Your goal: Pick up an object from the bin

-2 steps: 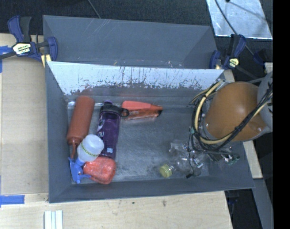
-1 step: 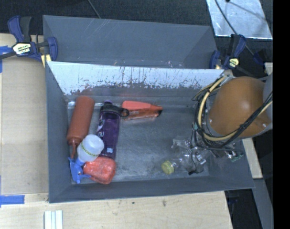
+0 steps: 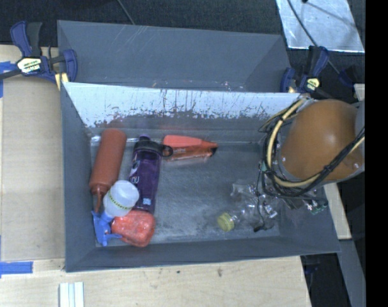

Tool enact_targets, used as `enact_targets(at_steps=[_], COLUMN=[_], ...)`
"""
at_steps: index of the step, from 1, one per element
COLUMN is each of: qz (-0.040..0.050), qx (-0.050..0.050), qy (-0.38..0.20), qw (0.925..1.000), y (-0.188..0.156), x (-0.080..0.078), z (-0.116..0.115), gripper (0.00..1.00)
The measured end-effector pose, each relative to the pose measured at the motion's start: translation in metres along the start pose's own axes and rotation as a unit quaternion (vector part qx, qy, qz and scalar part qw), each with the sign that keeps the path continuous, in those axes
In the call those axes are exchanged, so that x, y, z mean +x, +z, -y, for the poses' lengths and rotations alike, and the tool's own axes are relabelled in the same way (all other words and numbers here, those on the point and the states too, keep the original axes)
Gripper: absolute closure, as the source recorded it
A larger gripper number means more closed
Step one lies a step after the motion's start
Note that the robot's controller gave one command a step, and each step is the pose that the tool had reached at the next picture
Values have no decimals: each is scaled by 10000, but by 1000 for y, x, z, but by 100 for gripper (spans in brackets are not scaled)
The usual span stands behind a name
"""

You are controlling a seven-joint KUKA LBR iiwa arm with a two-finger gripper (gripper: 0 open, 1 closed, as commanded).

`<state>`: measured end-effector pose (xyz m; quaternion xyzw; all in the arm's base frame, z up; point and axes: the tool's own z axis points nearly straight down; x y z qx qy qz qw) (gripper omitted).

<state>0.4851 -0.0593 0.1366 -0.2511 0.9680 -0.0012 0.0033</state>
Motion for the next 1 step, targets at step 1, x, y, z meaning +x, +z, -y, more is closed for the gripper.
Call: enact_targets(at_steps=[1], qz=[-10], qx=[-8], qy=[3], qw=[10000], y=[-6], x=[0], z=[0], gripper=[100])
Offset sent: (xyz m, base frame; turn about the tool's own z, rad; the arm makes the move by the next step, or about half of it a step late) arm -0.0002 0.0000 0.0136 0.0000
